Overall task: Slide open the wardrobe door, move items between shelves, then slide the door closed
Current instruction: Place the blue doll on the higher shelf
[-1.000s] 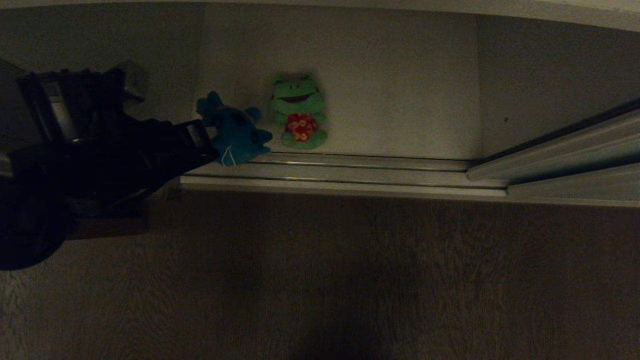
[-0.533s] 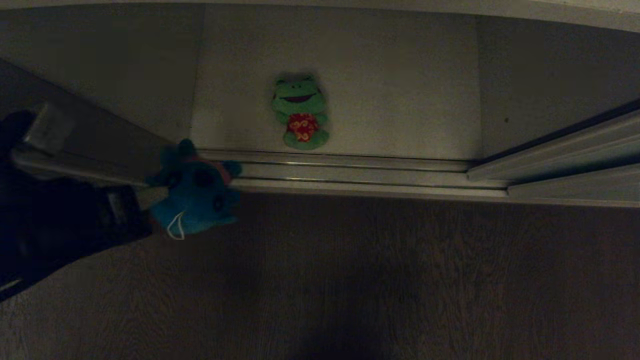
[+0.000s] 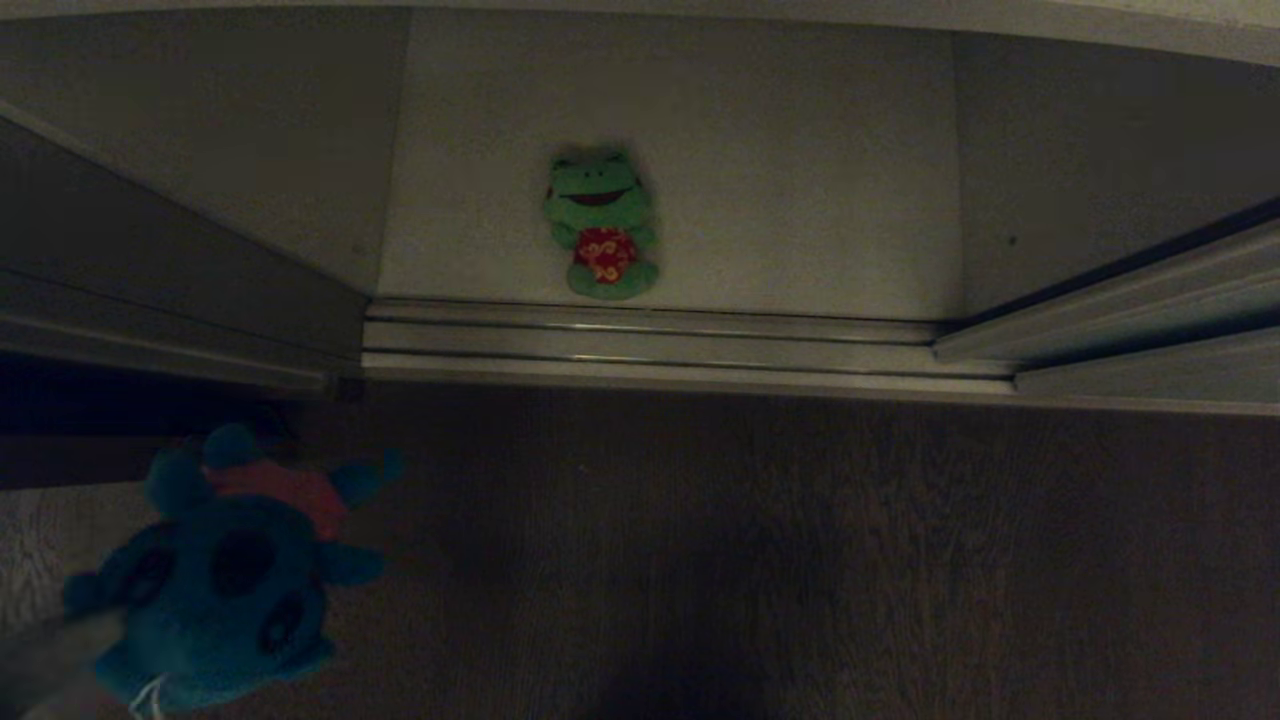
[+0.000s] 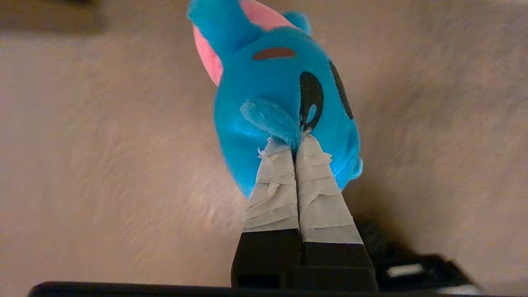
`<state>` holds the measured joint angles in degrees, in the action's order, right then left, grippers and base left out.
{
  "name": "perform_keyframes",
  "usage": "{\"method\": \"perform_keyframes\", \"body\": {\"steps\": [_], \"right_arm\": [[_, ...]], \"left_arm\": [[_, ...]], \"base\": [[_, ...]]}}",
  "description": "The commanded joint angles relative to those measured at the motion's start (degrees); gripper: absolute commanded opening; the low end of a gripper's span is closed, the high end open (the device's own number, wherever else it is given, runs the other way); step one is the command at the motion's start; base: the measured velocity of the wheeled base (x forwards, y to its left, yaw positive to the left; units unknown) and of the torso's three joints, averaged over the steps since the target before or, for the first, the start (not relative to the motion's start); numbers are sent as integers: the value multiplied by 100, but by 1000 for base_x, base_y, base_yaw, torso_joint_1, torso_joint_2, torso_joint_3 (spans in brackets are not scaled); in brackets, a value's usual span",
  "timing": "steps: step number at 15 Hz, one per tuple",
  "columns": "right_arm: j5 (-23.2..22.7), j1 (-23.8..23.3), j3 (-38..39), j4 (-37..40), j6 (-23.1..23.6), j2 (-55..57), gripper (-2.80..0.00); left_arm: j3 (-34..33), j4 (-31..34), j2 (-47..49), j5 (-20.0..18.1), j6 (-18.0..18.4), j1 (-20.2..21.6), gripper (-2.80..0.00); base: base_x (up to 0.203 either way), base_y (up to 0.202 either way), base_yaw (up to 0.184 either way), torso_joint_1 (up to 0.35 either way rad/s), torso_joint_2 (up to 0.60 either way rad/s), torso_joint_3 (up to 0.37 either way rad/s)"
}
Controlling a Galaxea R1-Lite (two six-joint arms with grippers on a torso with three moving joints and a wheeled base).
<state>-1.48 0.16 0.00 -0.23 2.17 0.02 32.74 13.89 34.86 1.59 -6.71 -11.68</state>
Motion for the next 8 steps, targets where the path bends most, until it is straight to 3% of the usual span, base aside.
{"method": "perform_keyframes", "body": {"steps": [1, 4, 6, 8], "right_arm": [[-2, 2, 0, -3, 3, -17, -280], [-2, 2, 0, -3, 3, -20, -280], [-2, 2, -9, -3, 3, -19, -280], [-2, 2, 0, -3, 3, -20, -280]], "left_arm": [[-116, 358, -1015, -66, 57, 391, -280], [-227, 897, -2060, -537, 255, 1025, -280], [-390, 1108, -2605, -758, 372, 1194, -280], [-757, 1143, -3211, -818, 731, 1226, -280]], "base": [[0, 0, 0, 0, 0, 0], [0, 0, 0, 0, 0, 0], [0, 0, 0, 0, 0, 0], [0, 0, 0, 0, 0, 0]]}}
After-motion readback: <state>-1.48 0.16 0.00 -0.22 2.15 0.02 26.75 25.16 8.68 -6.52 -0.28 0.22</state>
